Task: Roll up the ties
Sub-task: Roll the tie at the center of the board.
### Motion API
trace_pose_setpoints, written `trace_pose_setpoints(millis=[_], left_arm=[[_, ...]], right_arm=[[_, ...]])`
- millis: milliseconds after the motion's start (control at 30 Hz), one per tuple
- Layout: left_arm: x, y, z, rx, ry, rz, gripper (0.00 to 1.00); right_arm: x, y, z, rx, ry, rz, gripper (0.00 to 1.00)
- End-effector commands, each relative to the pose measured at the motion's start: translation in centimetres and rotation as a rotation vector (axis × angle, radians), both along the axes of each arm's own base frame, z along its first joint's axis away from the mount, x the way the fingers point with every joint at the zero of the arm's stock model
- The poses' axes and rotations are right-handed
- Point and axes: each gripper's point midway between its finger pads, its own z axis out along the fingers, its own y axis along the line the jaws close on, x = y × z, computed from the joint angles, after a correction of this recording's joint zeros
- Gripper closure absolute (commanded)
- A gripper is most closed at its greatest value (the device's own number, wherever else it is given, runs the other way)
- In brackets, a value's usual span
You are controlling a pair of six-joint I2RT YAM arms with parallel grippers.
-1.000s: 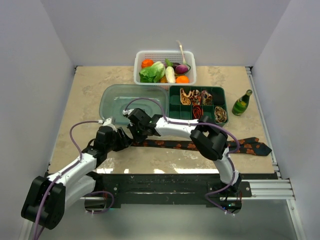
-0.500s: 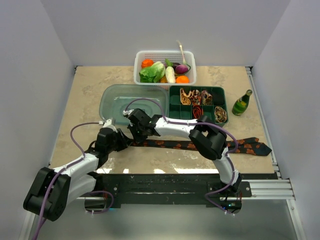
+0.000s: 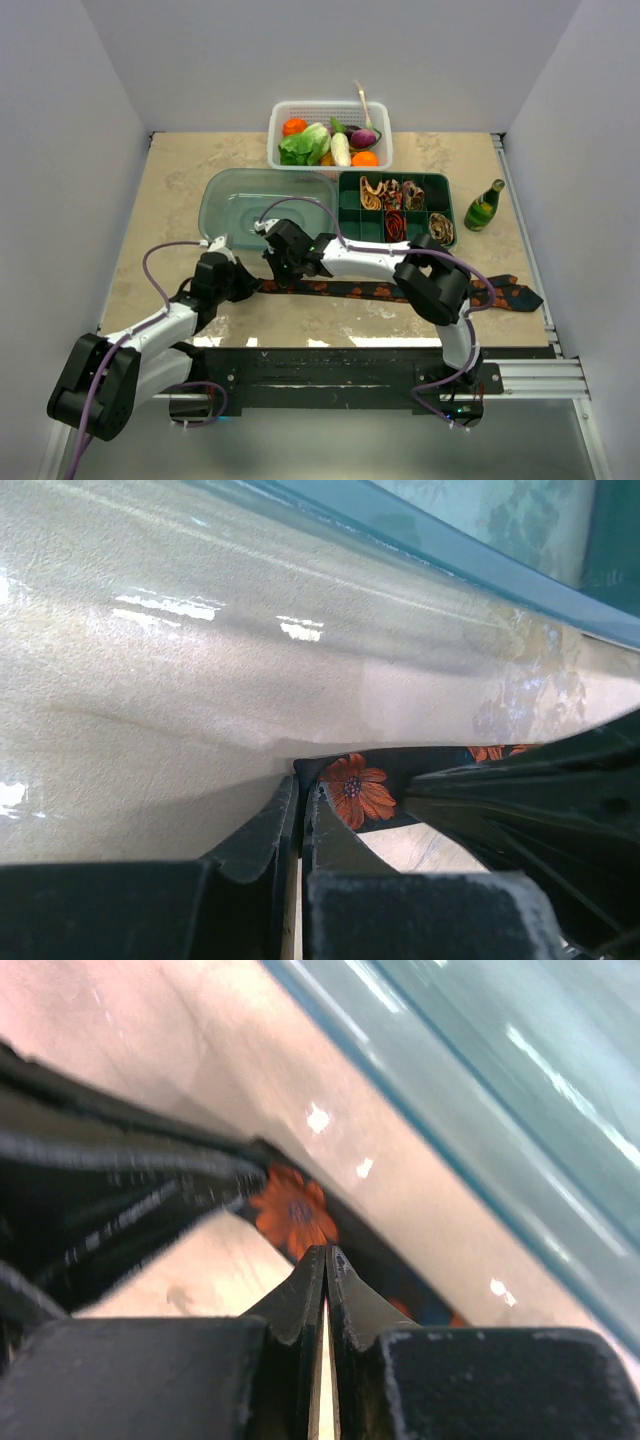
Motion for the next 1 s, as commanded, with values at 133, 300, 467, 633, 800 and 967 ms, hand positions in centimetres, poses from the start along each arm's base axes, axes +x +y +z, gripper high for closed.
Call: trace_pose_setpoints(millis=[133, 300, 467, 633, 800, 967], left_arm=[[0.7, 0.2, 2.0, 0.04, -0.007, -0.018, 1.0], [0.8, -0.1, 3.3, 0.022, -0.043, -0.035, 1.0], [0.6, 0.2, 4.4, 0.026, -0.058, -0.024, 1.0], [0.7, -0.3, 5.4, 0.006, -0.077, -0.043, 1.0], [0.9, -0.3, 6.2, 0.001, -0.094, -0.042, 1.0], [0.9, -1.4, 7.0, -0.036, -0.114, -0.093, 1.0]], right_arm=[[0.8, 1.2, 2.5, 0.115, -0.06, -0.028, 0.95], [0.6, 1.6, 1.3, 0.111, -0.04, -0.019, 0.95], [0.3, 1.8, 0.9, 0.126, -0.026, -0.01, 0.96], [0.1, 1.8, 1.0, 0.148, -0.026, -0.016, 0.96], [-0.4, 1.9, 0.6, 0.162, -0.004, -0.014, 0.96], [-0.5, 1.8, 0.1, 0.18, 0.008, -0.03, 0.97]])
